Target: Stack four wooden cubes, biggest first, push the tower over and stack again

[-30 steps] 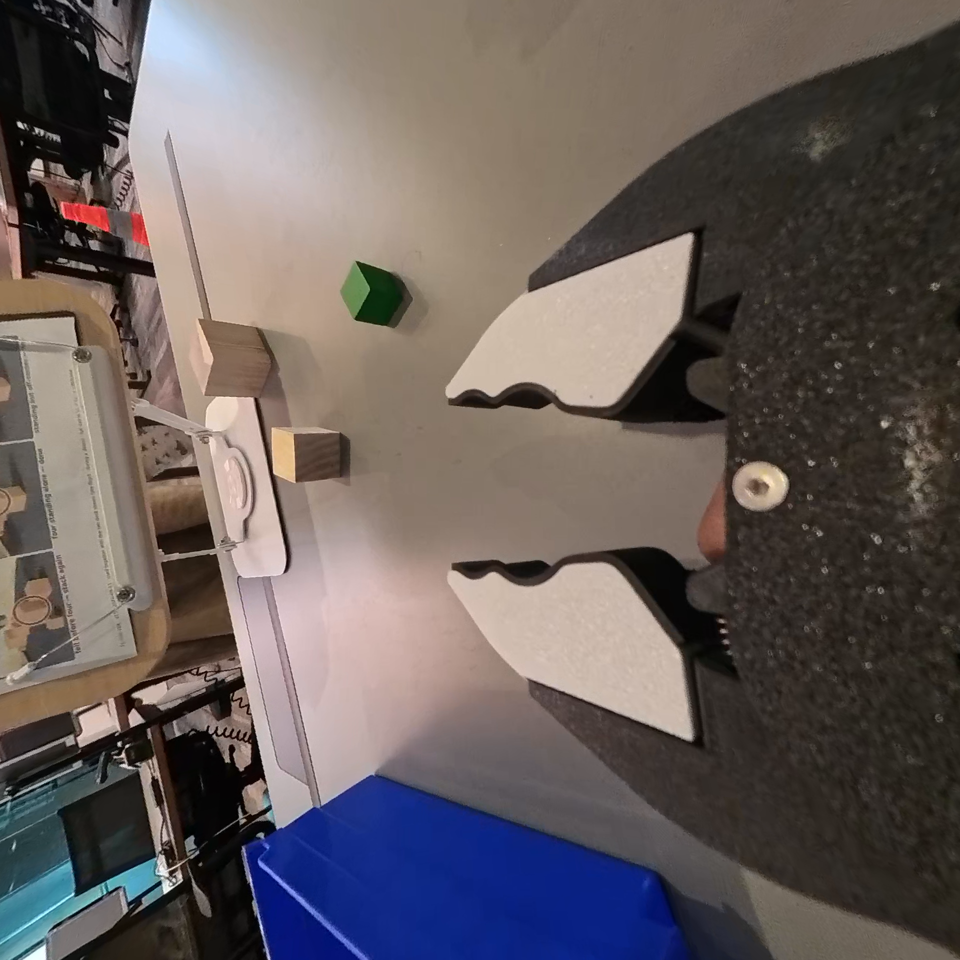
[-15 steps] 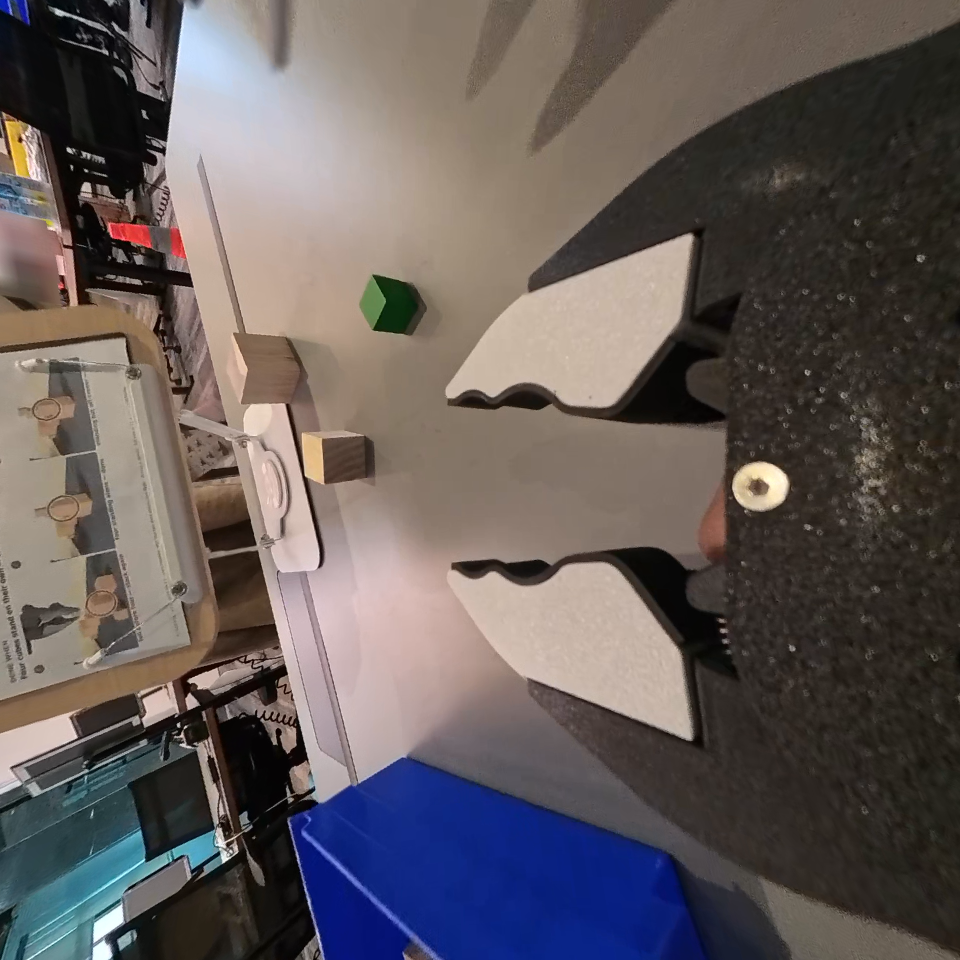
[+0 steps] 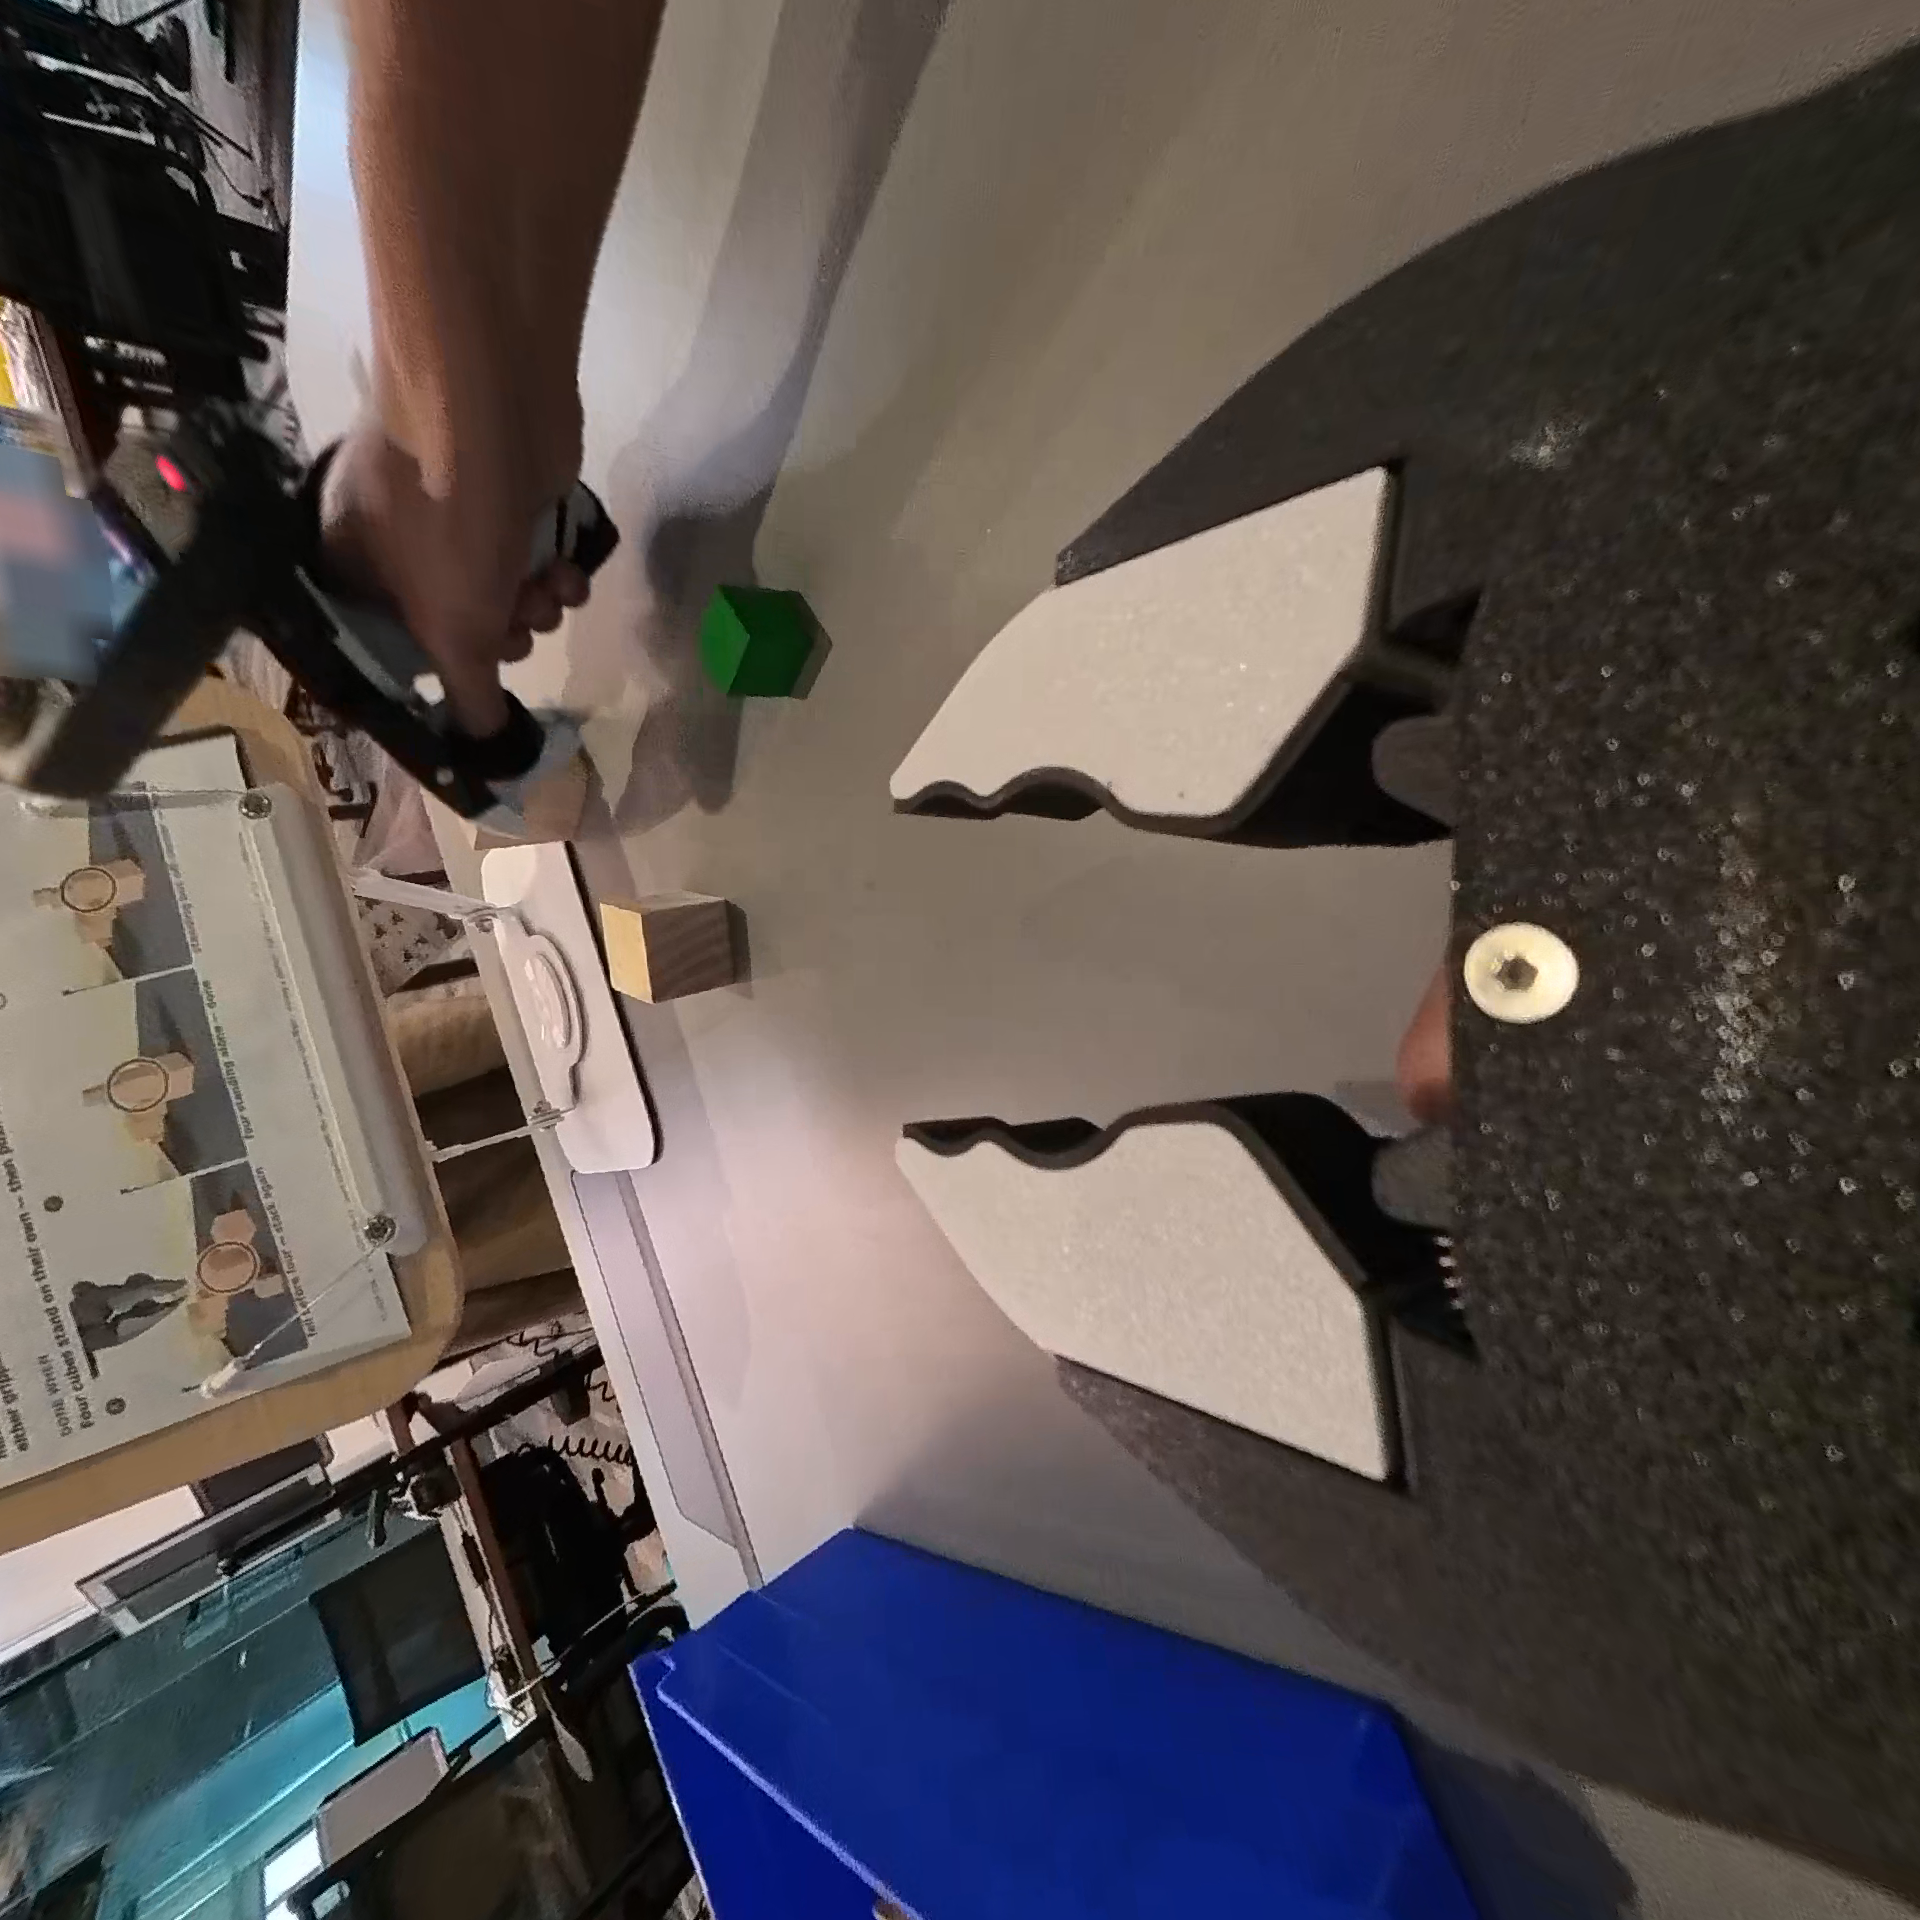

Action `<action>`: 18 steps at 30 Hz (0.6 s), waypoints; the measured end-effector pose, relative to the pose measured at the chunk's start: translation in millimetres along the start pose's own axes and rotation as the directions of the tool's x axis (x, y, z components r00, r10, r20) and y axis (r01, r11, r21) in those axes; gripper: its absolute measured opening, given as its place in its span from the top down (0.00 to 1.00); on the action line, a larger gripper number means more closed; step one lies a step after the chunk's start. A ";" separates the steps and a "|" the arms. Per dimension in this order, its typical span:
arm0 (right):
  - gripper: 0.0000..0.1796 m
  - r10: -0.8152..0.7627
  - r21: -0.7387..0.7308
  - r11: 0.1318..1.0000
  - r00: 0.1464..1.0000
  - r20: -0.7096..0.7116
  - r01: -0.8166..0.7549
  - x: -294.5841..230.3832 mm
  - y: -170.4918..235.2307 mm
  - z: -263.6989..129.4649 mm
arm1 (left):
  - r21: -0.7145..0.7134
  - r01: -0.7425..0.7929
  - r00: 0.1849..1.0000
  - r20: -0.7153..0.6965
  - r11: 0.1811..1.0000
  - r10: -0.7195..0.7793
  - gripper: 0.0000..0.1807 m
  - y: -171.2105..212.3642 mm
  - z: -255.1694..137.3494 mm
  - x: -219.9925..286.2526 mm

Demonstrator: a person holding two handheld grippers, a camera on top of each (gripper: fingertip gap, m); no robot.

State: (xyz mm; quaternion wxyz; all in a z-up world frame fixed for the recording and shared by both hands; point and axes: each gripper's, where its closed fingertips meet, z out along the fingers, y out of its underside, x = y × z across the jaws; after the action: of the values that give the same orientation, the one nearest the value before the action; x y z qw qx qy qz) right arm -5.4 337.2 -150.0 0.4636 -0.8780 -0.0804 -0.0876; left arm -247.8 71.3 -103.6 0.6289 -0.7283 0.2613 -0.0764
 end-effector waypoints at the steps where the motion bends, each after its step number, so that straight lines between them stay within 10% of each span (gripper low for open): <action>1: 0.65 -0.012 -0.013 1.000 0.999 -0.052 0.012 6.5 0.4 4.5 | -0.002 -0.004 1.000 -0.002 1.000 0.004 0.70 0.3 0.3 0.7; 10: 0.68 -0.128 0.060 0.990 0.992 0.009 0.128 11.4 -1.6 -25.3 | -0.006 -0.003 1.000 -0.009 1.000 0.003 0.70 0.7 1.0 1.4; 18: 0.68 -0.446 0.435 0.848 0.850 0.281 0.301 -83.7 -31.6 -183.4 | 0.001 0.050 0.999 -0.005 0.999 -0.050 0.72 0.4 -0.1 -7.9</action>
State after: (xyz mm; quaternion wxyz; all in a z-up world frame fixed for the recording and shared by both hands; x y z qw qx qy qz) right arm -108.4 197.9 -42.2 0.5721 -0.7397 -0.3544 0.0072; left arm -254.7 74.9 -102.3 0.6266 -0.7340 0.2444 -0.0942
